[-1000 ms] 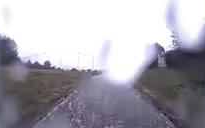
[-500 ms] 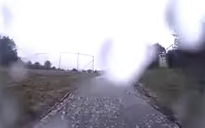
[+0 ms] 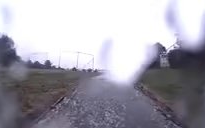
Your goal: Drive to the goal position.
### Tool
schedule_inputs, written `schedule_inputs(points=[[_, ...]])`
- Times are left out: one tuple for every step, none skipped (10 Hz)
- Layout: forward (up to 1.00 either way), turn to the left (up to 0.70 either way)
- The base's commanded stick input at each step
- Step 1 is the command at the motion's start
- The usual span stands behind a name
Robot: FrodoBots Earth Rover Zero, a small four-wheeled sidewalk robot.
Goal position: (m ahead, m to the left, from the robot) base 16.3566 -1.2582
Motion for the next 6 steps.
schedule_inputs(points=[[0.70, 0.00], [0.70, -0.28], [0.70, -0.28], [0.70, -0.28], [0.70, -0.28], [0.70, -0.28]])
